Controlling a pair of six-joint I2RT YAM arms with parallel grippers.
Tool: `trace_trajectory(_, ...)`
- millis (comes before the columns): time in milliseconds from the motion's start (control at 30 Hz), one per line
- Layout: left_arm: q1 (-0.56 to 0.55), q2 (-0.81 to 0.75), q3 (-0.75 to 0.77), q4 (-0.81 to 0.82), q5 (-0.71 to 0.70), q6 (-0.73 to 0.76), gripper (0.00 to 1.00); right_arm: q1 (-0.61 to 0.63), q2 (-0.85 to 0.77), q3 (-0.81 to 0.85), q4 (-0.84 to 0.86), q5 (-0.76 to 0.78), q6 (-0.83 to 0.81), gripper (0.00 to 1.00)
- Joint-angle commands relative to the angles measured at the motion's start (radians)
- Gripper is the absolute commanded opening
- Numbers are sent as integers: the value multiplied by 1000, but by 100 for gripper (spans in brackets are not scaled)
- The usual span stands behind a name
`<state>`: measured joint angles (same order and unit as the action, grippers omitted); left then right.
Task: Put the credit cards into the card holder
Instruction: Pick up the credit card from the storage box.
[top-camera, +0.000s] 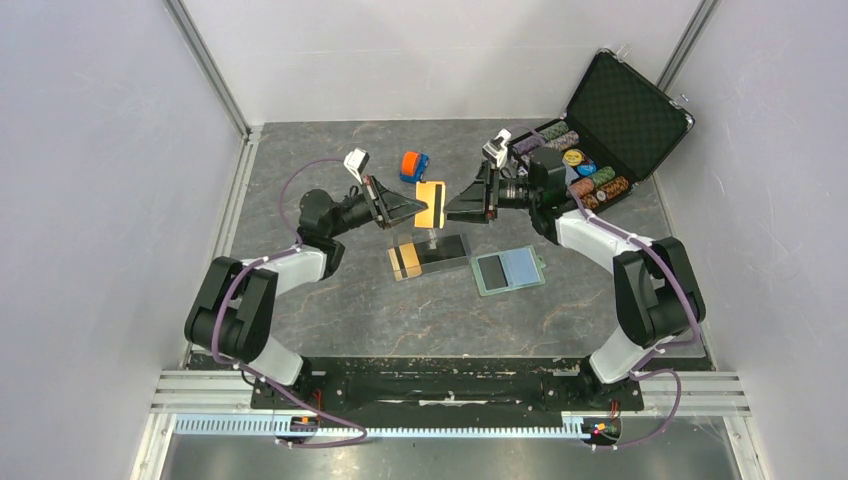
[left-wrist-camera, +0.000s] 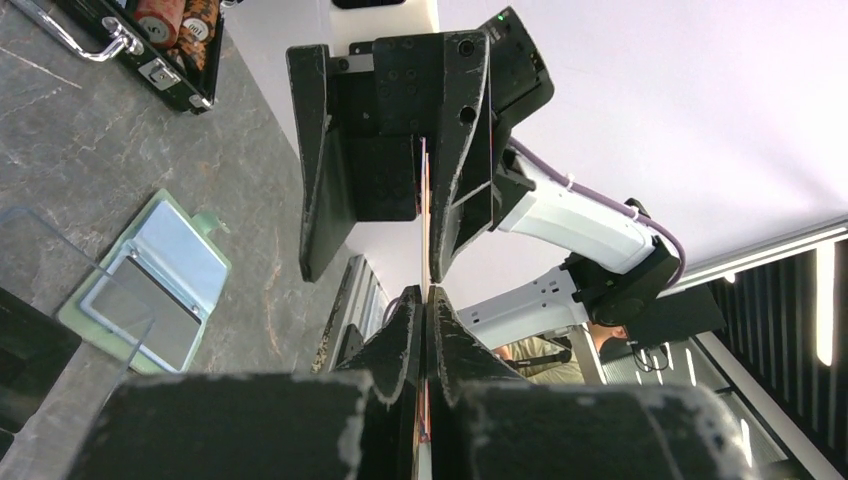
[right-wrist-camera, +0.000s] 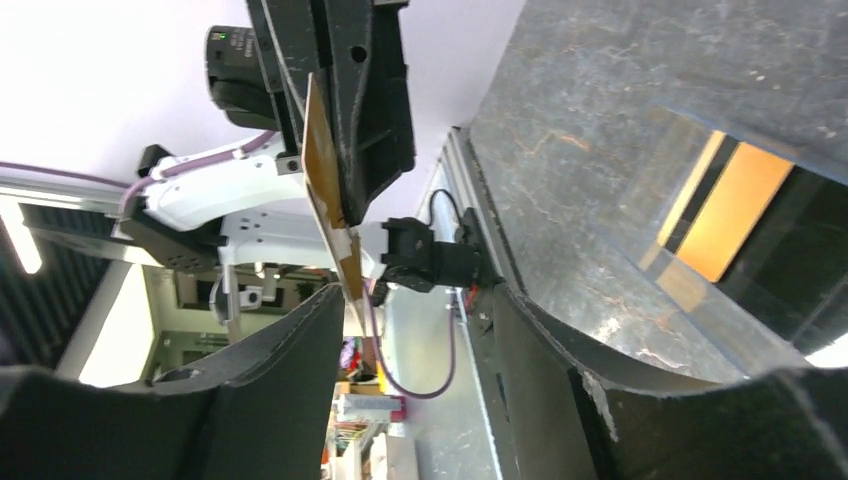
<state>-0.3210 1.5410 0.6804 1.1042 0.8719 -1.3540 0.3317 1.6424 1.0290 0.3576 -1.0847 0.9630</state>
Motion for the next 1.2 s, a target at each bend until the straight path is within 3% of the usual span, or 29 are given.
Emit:
trace_trajectory(0,-2,-11,4,70,12,-31,2,2,-32,-61,428,-51,269,56)
trace_trajectory(100,-3,-30,14,8,15,11,2,3,-18,-74,524,-56,345,48)
trace_trajectory(233,-2,-61,37,-137,53,95,2,3,-18,-48,472,-50,311,48)
trace_trajectory(267,-3,-75,45,-186,60,138,2,3,-20,-29,415,-46,258,50)
trace_trajectory(433,-6,-158,86,-512,95,357,2,3,-20,144,-184,37,-184,60)
trace_trajectory(533,-10,-193,96,-640,127,434,2,3,-10,152,-200,23,-190,60)
trace_trajectory(633,-16,-226,92,-699,161,473,2,4,-7,145,-201,11,-189,53)
trace_trajectory(1167,-23,-270,94,-746,165,484,2,63,-6,134,-208,-30,-201,38)
